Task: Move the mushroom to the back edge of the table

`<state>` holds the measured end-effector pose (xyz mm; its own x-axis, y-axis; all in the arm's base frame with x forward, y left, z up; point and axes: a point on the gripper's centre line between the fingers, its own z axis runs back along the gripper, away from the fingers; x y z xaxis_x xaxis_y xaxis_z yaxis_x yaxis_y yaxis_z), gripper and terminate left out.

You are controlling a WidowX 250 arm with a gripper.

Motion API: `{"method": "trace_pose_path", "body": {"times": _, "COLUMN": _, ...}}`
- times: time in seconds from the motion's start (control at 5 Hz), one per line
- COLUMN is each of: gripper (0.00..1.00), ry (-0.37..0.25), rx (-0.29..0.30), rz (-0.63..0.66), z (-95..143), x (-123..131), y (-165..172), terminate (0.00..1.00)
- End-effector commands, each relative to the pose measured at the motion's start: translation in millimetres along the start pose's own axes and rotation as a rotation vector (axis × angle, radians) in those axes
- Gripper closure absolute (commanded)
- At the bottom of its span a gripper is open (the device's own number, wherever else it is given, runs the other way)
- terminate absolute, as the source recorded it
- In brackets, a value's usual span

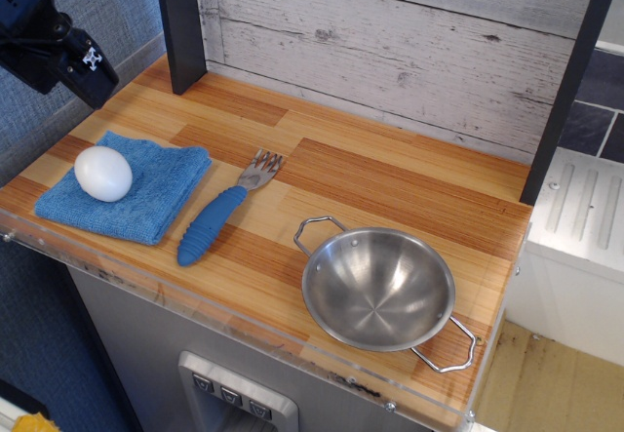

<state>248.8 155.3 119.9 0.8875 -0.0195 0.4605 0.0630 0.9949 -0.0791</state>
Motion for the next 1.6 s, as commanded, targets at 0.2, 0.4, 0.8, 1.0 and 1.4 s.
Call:
{"method": "trace_pose_path", "body": {"times": 0.2, "gripper": 0.00, "ry": -0.020, "rx": 0.003, "rz": 0.065, "z": -9.2, "x": -6.3, "y": 11.5, "terminate": 0.00}}
{"method": "trace_pose_path", "body": {"times": 0.4, "gripper": 0.00, "ry": -0.028, "rx": -0.011, "rz": 0.156, "z": -19.8, "x": -16.2, "y": 23.8, "terminate": 0.00}}
{"method": "trace_pose_path", "body": {"times": 0.8, "gripper": 0.00, "ry": -0.022, "rx": -0.013, "rz": 0.220, "z": -40.2, "x": -28.3, "y": 38.2, "terminate": 0.00}}
{"method": "trace_pose_path", "body": {"times": 1.0, "gripper": 0.00, "ry": -0.010, "rx": -0.051, "rz": 0.241, "z": -54.3, "x": -29.9, "y": 26.9, "terminate": 0.00}}
{"method": "trace_pose_path", "body": {"times": 1.4, "gripper": 0.00, "ry": -0.025, "rx": -0.084, "rz": 0.247, "z": -68.7, "x": -24.6, "y": 12.1, "terminate": 0.00}}
